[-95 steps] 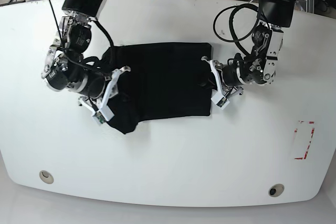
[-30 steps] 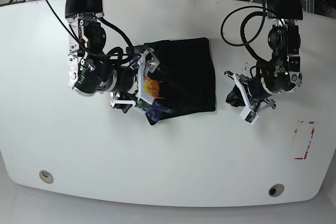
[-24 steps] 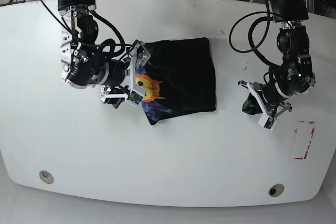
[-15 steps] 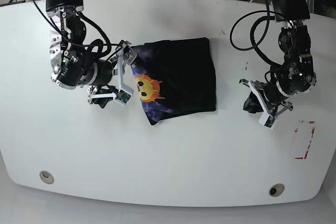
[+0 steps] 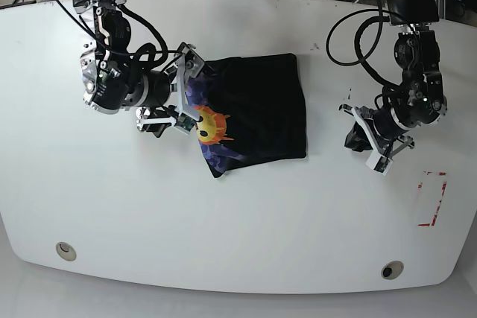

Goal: Layout the t-shirt on the table in an organized manner, then fold the t-shirt properly
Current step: 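Release the fold and reposition both grippers at the bundle's sides, then grasp the folded black shirt bundle with the left gripper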

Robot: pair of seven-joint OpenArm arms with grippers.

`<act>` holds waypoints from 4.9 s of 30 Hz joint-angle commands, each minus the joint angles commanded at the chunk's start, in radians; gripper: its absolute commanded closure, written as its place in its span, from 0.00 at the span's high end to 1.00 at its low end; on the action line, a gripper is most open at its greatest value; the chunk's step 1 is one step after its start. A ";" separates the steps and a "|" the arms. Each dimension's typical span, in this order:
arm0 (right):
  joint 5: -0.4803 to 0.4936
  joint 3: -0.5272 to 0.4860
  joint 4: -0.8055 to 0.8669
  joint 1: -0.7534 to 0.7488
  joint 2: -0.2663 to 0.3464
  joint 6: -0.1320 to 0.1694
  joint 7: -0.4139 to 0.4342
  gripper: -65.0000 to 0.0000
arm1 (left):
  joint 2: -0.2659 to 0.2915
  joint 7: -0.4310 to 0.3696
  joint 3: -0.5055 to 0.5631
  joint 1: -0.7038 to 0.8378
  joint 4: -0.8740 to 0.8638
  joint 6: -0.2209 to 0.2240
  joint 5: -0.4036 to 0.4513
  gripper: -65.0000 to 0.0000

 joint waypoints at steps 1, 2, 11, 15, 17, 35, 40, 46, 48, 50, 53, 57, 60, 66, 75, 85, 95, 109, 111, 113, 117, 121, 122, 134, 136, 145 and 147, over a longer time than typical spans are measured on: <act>-0.002 -0.014 -0.002 0.002 -0.008 0.000 0.002 0.88 | 0.000 0.000 0.000 0.000 0.000 0.000 0.000 0.10; -0.002 -0.018 -0.002 0.002 -0.017 0.000 0.002 0.88 | 0.000 0.000 0.000 0.000 0.000 0.000 0.000 0.10; -0.051 -0.084 -0.003 0.003 -0.089 0.000 0.025 0.77 | -0.026 0.002 0.000 0.000 0.008 0.000 -0.003 0.10; -0.097 -0.109 -0.005 0.003 -0.118 0.000 0.031 0.55 | -0.035 0.003 0.000 0.000 0.008 0.000 -0.005 0.10; -0.110 -0.115 -0.009 0.003 -0.123 0.000 0.035 0.47 | -0.037 0.003 0.000 0.000 0.009 0.000 -0.005 0.10; -0.112 -0.189 -0.104 0.028 -0.167 0.000 0.135 0.12 | -0.064 0.005 -0.002 0.034 0.009 0.000 -0.006 0.10; -0.114 -0.212 -0.109 0.040 -0.239 0.000 0.135 0.12 | -0.066 0.005 -0.002 0.034 0.009 0.000 -0.006 0.10; -0.115 -0.239 -0.135 0.106 -0.315 0.000 0.135 0.12 | -0.066 0.006 -0.002 0.044 0.041 0.000 -0.005 0.10; -0.115 -0.241 -0.150 0.118 -0.330 0.000 0.135 0.13 | -0.066 0.006 -0.002 0.046 0.051 0.000 -0.005 0.10; -0.115 -0.242 -0.183 0.135 -0.347 0.000 0.135 0.22 | -0.066 0.006 -0.002 0.048 0.057 0.000 -0.005 0.10; -0.114 -0.242 -0.199 0.155 -0.359 0.000 0.135 0.44 | -0.066 0.028 -0.002 0.049 0.071 0.000 -0.005 0.10; -0.107 -0.242 -0.189 0.181 -0.359 0.000 0.135 0.73 | -0.063 0.052 -0.002 0.049 0.133 -0.002 -0.006 0.10; -0.112 -0.239 -0.172 0.198 -0.359 0.000 0.133 0.83 | -0.063 0.052 -0.002 0.066 0.176 -0.002 -0.006 0.10; -0.115 -0.233 -0.170 0.255 -0.298 0.000 0.133 0.79 | -0.060 0.075 -0.002 0.069 0.238 -0.003 -0.012 0.10; -0.115 -0.155 -0.219 0.338 -0.092 0.000 0.175 0.60 | -0.018 0.166 -0.002 0.069 0.252 -0.003 -0.322 0.10; -0.114 -0.158 -0.388 0.417 0.037 0.000 0.353 0.32 | 0.204 0.250 0.002 0.112 0.241 -0.003 -0.520 0.11; -0.114 -0.247 -0.655 0.466 0.035 0.000 0.632 0.25 | 0.293 0.242 0.092 0.175 0.081 -0.003 -0.460 0.11; -0.114 -0.336 -0.891 0.410 0.052 0.000 0.918 0.24 | 0.044 0.080 0.158 0.077 -0.215 -0.003 -0.450 0.11; -0.107 -0.334 -0.868 0.384 0.069 0.000 0.918 0.24 | 0.005 0.060 0.181 0.054 -0.265 -0.003 -0.451 0.11; -0.107 -0.334 -0.819 0.342 0.086 0.000 0.916 0.24 | -0.031 0.051 0.201 0.021 -0.321 -0.003 -0.451 0.11; -0.106 -0.330 -0.698 0.249 0.126 0.000 0.901 0.24 | -0.075 0.037 0.222 -0.038 -0.402 -0.003 -0.446 0.11; -0.107 -0.238 -0.572 0.175 0.133 0.000 0.793 0.24 | -0.103 -0.012 0.241 -0.083 -0.420 -0.003 -0.394 0.11; -0.110 -0.209 -0.539 0.160 0.132 0.000 0.770 0.24 | -0.109 -0.021 0.244 -0.091 -0.419 -0.003 -0.385 0.11; -0.112 -0.035 -0.126 0.121 0.114 0.000 0.476 0.24 | -0.129 0.081 0.190 -0.117 -0.055 -0.002 -0.430 0.11; -0.115 -0.035 -0.114 0.123 0.100 0.000 0.476 0.24 | -0.114 0.106 0.186 -0.098 -0.011 0.000 -0.456 0.11; -0.236 -0.038 -0.264 0.175 0.021 0.000 0.485 0.24 | 0.002 0.129 0.183 0.032 0.020 0.000 -0.508 0.11; -0.295 -0.038 -0.313 0.186 0.000 0.000 0.508 0.24 | 0.025 0.129 0.184 0.060 0.021 0.000 -0.508 0.11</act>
